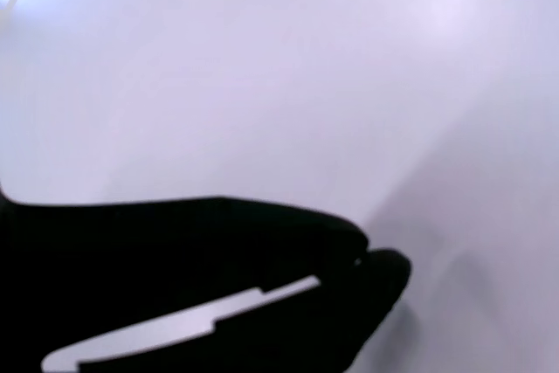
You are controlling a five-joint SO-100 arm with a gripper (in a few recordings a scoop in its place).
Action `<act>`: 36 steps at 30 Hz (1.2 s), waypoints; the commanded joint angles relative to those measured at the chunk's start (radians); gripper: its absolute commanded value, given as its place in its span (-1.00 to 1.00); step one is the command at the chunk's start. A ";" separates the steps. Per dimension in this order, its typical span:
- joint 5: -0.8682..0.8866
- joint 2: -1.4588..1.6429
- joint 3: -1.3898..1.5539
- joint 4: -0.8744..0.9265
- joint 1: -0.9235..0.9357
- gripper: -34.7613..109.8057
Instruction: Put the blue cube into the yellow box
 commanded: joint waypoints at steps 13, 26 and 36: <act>-0.095 0.238 0.026 0.376 0.048 -0.52; -0.097 0.235 0.026 0.374 0.072 -0.51; -0.097 0.235 0.026 0.374 0.072 -0.51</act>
